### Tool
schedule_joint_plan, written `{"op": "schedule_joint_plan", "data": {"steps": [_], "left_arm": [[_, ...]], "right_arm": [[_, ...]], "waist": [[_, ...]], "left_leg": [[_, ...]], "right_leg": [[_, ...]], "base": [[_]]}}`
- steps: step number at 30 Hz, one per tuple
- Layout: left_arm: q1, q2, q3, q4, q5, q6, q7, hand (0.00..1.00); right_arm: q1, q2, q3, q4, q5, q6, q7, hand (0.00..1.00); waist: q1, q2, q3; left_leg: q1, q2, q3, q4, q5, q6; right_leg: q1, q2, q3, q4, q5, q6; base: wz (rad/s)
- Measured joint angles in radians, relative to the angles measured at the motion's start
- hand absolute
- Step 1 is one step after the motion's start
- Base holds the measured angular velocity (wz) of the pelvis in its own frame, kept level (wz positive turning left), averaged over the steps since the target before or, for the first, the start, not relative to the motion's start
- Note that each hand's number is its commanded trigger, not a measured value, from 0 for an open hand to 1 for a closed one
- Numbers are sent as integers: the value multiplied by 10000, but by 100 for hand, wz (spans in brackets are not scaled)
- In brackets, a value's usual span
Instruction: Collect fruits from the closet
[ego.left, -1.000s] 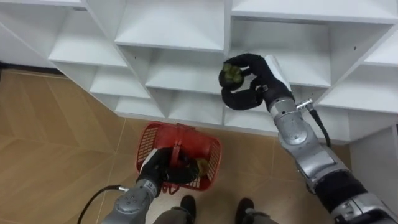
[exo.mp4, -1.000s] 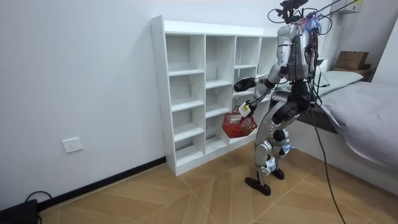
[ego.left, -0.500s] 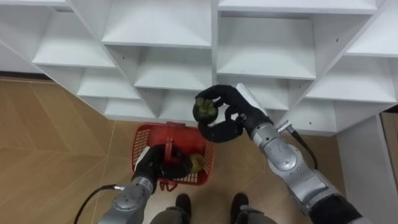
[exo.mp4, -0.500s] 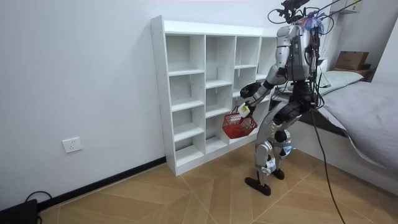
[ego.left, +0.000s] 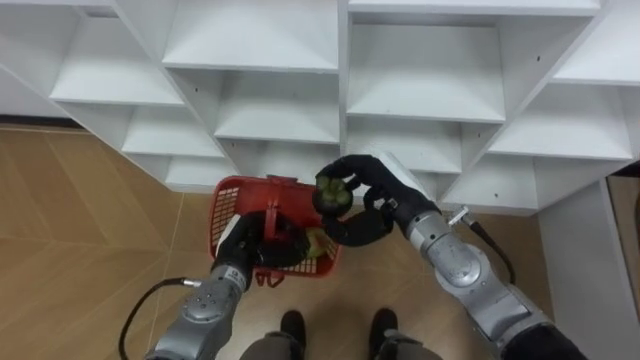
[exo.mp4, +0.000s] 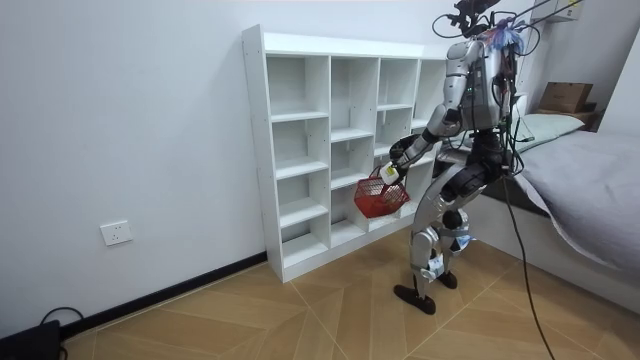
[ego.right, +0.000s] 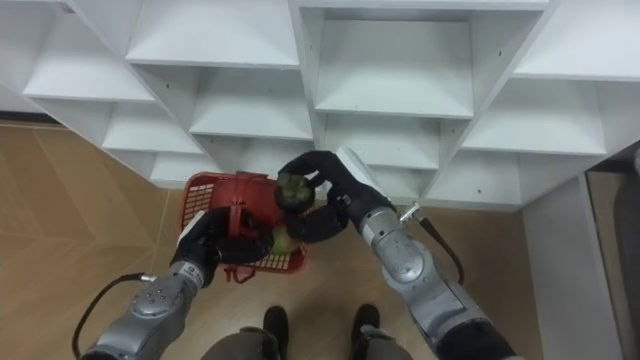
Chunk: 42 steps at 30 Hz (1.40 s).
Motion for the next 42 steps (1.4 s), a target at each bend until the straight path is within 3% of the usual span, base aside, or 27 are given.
{"op": "schedule_joint_plan", "data": {"steps": [7, 33, 34, 36, 42], "left_arm": [[53, 60, 343, -762, -2, -73, -297, 100], [203, 91, 394, -849, -213, -104, -1218, 100], [211, 96, 393, -849, -213, -104, -1250, 100], [239, 99, 392, -845, -211, -103, -1270, 100], [411, 98, 369, -845, -213, -102, -1447, 100]], "right_arm": [[99, -72, 14, 3, -9, 0, 267, 100], [277, -75, -87, -90, -658, 0, 534, 100], [277, -72, -87, -89, -691, 1, 534, 83], [277, -59, -95, -89, -865, 1, 526, 0], [372, -59, -94, -82, -960, 9, 478, 0]], "waist": [[33, 31, -38], [7, 38, -41], [6, 38, -42], [2, 41, -43], [6, 41, -43]], "left_leg": [[-34, 20, -55, 7, 8, -15], [-216, 14, -92, 14, 6, -15], [-213, 12, -91, 14, 6, -15], [-210, 12, -90, 15, 7, -15], [-202, 10, -92, 12, 6, -15]], "right_leg": [[24, 40, -58, -70, 34, -42], [-109, 35, -95, -90, 24, -31], [-105, 36, -95, -93, 25, -30], [-102, 36, -95, -92, 26, -30], [-96, 36, -94, -91, 24, -28]], "base": [[0], [0], [0], [0], [0]]}}
